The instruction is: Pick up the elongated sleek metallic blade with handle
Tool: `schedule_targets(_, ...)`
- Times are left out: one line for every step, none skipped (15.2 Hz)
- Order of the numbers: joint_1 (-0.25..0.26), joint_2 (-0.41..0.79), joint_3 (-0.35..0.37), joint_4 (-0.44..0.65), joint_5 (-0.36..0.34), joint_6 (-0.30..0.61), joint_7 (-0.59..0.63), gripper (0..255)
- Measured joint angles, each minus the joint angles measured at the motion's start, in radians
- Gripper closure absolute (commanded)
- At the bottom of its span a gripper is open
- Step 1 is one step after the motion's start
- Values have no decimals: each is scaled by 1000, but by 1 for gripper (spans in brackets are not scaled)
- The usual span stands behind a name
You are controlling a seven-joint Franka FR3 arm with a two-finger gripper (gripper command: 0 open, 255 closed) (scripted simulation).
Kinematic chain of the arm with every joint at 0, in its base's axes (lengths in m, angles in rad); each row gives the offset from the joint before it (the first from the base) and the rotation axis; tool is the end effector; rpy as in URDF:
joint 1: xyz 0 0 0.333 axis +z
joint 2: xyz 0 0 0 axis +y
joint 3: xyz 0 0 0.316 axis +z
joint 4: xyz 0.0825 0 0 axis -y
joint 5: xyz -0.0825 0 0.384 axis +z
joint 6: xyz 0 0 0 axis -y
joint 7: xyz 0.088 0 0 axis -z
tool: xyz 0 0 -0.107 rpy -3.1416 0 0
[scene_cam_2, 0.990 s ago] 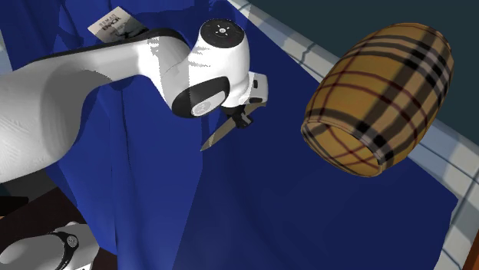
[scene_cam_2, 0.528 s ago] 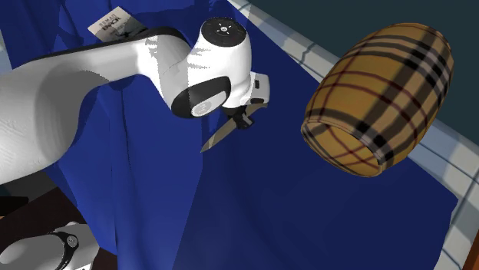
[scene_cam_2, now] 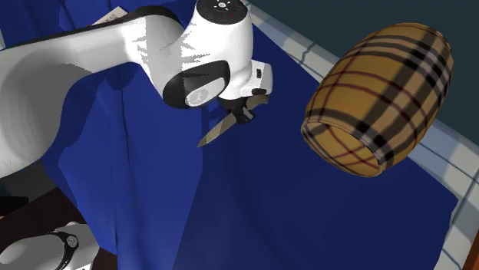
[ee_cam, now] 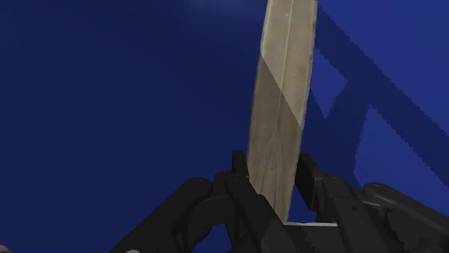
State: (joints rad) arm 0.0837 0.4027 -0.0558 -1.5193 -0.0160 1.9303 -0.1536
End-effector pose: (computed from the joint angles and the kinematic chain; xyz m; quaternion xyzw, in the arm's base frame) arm 0.6771 0.0229 0.4309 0.9952 0.0956 0.0033 0.0187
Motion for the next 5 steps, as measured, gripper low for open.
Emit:
schedule_targets(1, -4, 0, 9, 0, -14, 1, 255)
schedule_targets(1, -4, 0, 25, 0, -29, 0, 255)
schedule_targets(0, -7, 0, 32, 0, -39, 0, 255)
schedule_targets(1, -12, 0, 37, 0, -49, 0, 255)
schedule_targets(1, -14, 0, 42, 0, -57, 0, 255)
